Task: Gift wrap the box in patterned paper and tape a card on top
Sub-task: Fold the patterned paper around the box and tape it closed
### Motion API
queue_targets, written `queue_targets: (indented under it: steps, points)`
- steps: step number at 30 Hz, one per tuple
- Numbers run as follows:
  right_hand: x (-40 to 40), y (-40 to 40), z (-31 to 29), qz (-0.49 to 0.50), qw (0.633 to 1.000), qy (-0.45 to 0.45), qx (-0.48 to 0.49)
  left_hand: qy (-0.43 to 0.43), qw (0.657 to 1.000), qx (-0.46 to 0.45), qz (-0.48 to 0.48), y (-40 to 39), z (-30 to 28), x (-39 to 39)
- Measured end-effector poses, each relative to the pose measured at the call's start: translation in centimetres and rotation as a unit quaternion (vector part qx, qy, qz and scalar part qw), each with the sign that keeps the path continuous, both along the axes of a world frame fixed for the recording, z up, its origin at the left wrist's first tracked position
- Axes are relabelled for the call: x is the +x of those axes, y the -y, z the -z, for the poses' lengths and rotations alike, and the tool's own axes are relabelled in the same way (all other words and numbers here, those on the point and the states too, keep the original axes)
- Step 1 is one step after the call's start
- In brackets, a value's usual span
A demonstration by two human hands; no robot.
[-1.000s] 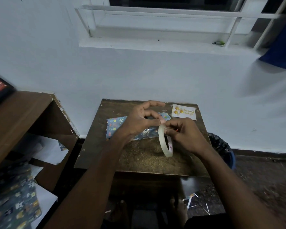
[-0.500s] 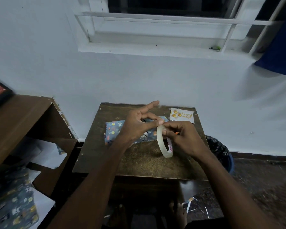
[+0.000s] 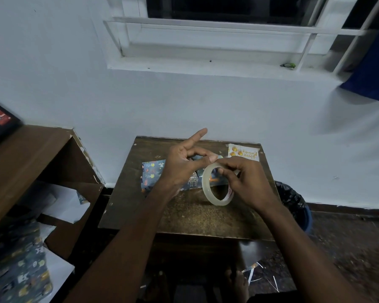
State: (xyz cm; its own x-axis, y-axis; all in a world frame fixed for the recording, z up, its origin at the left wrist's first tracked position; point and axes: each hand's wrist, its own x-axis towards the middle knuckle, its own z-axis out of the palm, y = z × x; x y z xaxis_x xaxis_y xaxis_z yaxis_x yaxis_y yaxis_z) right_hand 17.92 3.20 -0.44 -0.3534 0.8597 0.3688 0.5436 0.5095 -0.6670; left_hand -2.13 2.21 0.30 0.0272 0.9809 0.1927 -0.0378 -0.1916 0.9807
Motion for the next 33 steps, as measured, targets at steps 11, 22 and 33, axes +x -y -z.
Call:
queue_targets:
  steps: [11, 22, 33]
  points:
    - [-0.8, 0.5, -0.2, -0.144, 0.947, -0.166, -0.234, -0.012, 0.991, -0.028, 0.128, -0.2, -0.1, -1.3]
    - [-1.1, 0.2, 0.9, -0.176, 0.942, -0.131, -0.253, -0.091, 0.986, -0.037, 0.135, 0.0, -0.3, -0.9]
    - [-1.2, 0.5, 1.0, -0.16, 0.967, 0.161, -0.112, -0.051, 0.996, -0.076, 0.015, -1.5, 0.4, -0.7]
